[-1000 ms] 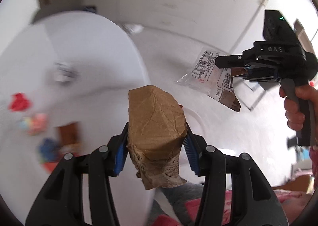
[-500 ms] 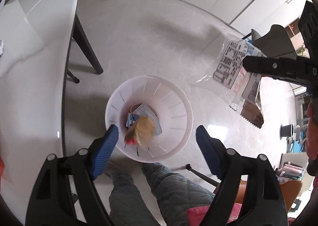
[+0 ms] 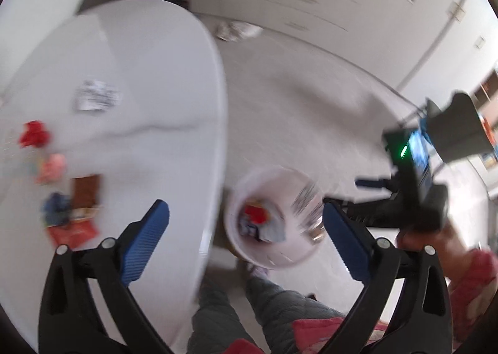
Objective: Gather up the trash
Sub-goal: 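Lower the brown paper bag into the bin and open the left gripper, then grasp the red crumpled paper with the left gripper while the right grasps the crumpled paper ball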
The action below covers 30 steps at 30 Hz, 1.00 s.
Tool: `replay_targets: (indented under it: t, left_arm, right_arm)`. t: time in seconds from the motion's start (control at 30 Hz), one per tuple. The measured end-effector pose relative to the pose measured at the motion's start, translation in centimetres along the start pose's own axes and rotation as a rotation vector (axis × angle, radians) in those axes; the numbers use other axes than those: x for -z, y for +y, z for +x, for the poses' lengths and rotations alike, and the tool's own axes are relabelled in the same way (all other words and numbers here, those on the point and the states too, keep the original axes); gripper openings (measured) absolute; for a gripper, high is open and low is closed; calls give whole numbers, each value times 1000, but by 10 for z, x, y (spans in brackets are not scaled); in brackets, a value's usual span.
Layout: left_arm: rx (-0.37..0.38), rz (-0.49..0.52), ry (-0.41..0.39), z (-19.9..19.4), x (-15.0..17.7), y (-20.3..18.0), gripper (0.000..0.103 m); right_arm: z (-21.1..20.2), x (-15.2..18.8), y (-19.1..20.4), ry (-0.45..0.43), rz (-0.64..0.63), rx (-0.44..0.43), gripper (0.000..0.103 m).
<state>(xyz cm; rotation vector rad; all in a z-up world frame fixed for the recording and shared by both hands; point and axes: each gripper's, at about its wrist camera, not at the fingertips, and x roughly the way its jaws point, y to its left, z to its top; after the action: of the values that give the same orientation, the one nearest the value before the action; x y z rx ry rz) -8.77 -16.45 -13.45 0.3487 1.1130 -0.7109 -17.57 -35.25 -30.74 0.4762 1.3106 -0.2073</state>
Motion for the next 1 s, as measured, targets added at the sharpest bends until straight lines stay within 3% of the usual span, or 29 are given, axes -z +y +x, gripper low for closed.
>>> replay_targets:
  t: [0.07, 0.17, 0.37, 0.53, 1.0]
  left_arm:
    - [-40, -45, -25, -16, -1, 15, 95]
    - [-103, -126, -64, -43, -1, 46, 95]
    - [-200, -280, -142, -88, 12, 103, 95]
    - [-256, -395, -190, -112, 32, 149, 95]
    - [-313, -510, -194, -114, 46, 219, 95]
  right_arm:
    - [7, -2, 9, 31, -10, -1, 88]
    - [-8, -8, 25, 9, -32, 6, 90]
    - [-109, -30, 90, -229, -183, 32, 100]
    - [-149, -49, 130, -324, -265, -1, 100]
    - [-139, -70, 211, -321, -390, -20, 100]
